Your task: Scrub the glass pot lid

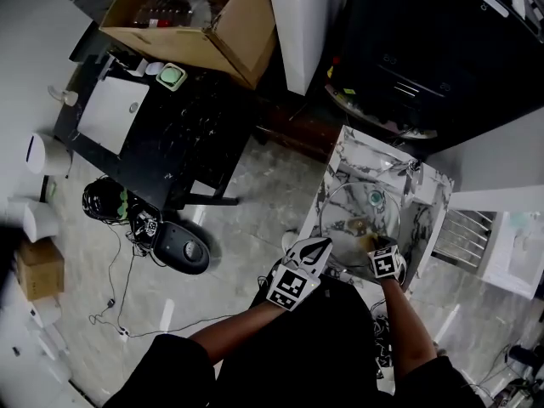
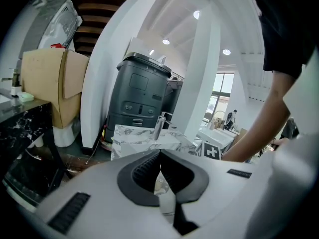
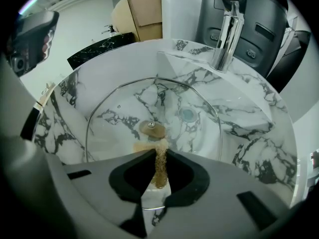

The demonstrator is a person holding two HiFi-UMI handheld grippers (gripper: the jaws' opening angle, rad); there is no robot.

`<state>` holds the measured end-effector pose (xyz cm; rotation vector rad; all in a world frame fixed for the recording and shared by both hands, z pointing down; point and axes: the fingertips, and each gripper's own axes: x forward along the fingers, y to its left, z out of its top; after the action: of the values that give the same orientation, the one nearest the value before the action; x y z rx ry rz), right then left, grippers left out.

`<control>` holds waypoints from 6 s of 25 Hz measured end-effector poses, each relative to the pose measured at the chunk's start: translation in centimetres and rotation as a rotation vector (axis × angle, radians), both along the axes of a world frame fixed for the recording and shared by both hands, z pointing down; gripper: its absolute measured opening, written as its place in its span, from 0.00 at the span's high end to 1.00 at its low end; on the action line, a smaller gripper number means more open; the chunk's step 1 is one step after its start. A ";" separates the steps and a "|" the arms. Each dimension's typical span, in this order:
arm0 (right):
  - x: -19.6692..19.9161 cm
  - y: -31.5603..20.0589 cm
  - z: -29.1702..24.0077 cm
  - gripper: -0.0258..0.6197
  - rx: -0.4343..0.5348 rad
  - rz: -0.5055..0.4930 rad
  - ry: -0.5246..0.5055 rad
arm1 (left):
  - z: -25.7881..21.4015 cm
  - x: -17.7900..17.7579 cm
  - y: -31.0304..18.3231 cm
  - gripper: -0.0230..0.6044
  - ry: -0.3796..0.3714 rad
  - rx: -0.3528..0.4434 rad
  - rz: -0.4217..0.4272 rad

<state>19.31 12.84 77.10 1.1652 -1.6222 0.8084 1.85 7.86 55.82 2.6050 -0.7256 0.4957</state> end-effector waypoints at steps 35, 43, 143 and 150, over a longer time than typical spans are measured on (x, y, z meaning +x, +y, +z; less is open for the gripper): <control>-8.3 -3.1 0.5 0.86 -0.059 -0.177 -0.007 | -0.2 -3.6 -5.7 0.94 0.037 0.006 0.046; -10.0 -4.1 -0.3 0.86 -0.064 -0.198 -0.017 | -0.2 -3.4 -6.6 0.94 0.046 0.002 0.063; 0.1 -12.1 1.9 0.86 0.086 0.084 -0.174 | 1.4 5.1 -3.8 0.94 -0.090 -0.051 0.049; 2.1 -11.5 1.4 0.86 0.101 0.092 -0.167 | 1.4 6.9 -2.4 0.94 -0.096 -0.044 0.060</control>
<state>21.45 1.33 78.52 1.2796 -1.7732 0.9117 8.77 5.45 57.18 2.5830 -0.6615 0.6513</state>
